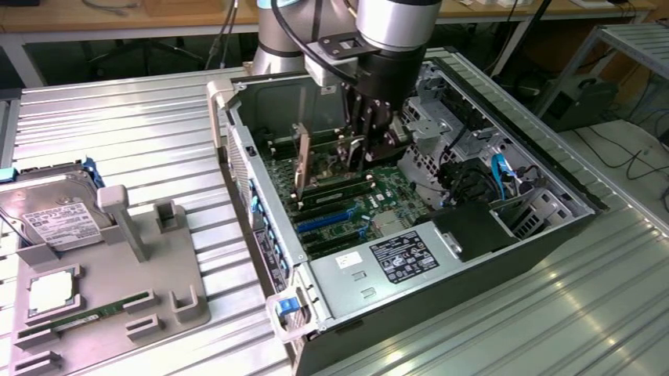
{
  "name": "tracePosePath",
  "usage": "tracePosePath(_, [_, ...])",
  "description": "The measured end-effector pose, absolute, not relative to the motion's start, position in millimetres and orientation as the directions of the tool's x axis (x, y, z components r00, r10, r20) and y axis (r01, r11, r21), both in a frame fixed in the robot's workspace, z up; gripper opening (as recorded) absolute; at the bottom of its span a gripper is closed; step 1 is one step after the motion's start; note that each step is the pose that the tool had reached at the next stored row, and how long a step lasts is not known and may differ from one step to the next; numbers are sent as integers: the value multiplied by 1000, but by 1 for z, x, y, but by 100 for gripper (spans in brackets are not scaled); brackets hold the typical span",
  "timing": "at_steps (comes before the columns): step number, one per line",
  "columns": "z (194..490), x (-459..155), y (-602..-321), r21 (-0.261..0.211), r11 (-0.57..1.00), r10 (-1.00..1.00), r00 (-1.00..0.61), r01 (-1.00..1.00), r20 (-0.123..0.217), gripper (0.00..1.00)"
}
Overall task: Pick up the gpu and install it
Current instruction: 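Insert the gpu into the slot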
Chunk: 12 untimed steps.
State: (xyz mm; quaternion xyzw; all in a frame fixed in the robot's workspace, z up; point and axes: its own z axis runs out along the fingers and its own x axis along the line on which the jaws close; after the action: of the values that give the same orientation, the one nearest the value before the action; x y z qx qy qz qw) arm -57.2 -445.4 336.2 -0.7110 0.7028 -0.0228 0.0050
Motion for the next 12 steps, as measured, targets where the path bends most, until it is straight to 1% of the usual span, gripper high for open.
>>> tracePosePath(5, [332,-57,-445,-34,-12,-1000,11,-999,23,28])
tracePosePath(12, [328,-57,-445,-34,-12,-1000,12,-999,1,28])
